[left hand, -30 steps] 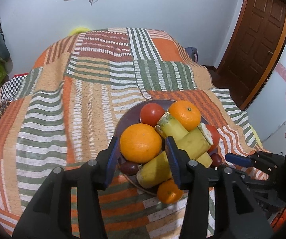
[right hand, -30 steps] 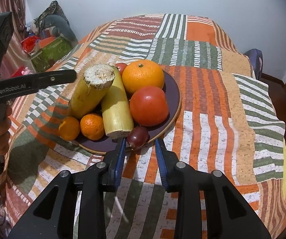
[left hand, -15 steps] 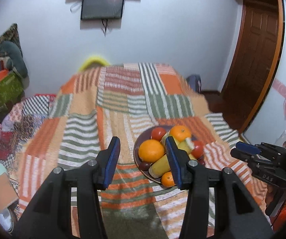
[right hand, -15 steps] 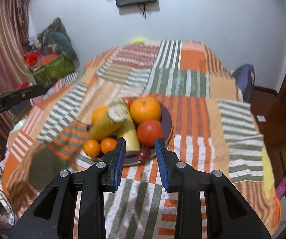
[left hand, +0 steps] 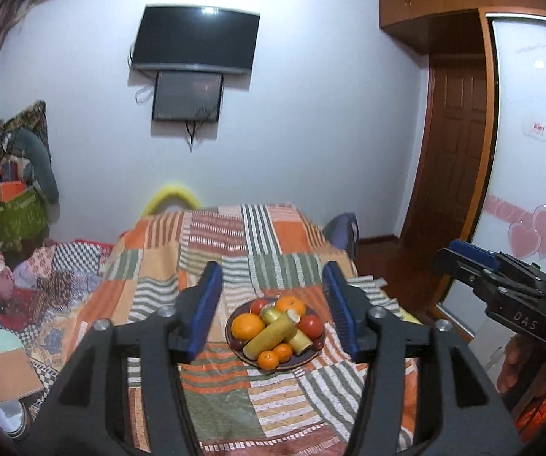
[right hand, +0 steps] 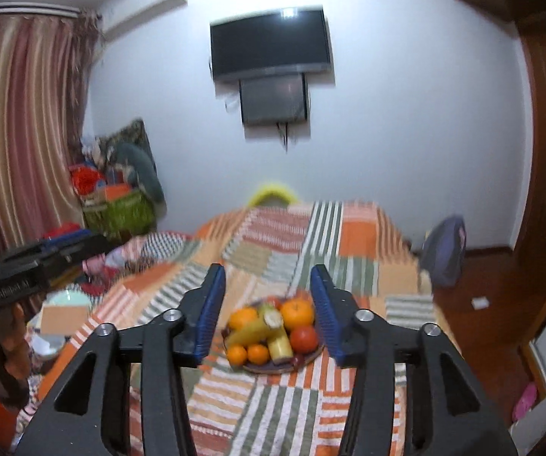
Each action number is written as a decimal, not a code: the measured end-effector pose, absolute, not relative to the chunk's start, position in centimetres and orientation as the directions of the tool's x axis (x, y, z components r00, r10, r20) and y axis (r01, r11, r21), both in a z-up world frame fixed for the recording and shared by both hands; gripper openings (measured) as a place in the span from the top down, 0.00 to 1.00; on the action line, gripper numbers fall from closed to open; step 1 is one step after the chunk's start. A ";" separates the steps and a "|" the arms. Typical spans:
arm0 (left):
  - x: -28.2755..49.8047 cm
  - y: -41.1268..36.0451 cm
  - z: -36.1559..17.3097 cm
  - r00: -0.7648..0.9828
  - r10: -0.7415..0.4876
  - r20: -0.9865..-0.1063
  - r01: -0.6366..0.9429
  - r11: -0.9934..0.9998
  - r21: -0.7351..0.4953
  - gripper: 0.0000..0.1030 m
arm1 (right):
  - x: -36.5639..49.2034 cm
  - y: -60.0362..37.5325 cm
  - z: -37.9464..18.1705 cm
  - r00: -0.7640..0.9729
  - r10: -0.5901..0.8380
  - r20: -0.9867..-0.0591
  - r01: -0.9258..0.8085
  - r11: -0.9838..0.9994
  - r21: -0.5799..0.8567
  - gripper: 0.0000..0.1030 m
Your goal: Organize fruits
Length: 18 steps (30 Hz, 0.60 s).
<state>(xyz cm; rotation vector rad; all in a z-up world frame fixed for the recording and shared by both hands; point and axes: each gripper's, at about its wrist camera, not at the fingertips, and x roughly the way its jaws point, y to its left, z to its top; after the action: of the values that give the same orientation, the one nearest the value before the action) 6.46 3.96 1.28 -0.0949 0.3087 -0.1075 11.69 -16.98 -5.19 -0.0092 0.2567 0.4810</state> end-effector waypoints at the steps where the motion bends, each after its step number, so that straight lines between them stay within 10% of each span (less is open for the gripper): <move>1: 6.0 3.8 1.6 0.950 -0.118 -0.288 0.090 0.990 -0.108 0.45 | 11.1 -16.9 -4.8 0.860 0.457 -0.228 -0.459 0.887 0.050 0.56; 18: 1.3 1.3 3.8 0.977 -0.074 -0.201 0.059 0.995 -0.078 0.07 | 8.1 -16.8 -3.9 0.903 0.416 -0.104 -0.415 0.909 0.036 0.17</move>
<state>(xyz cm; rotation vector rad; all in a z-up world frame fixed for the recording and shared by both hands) 1.35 1.30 3.83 -0.0717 0.2047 -0.0674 8.08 -16.79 -3.92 0.0131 0.1101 0.4296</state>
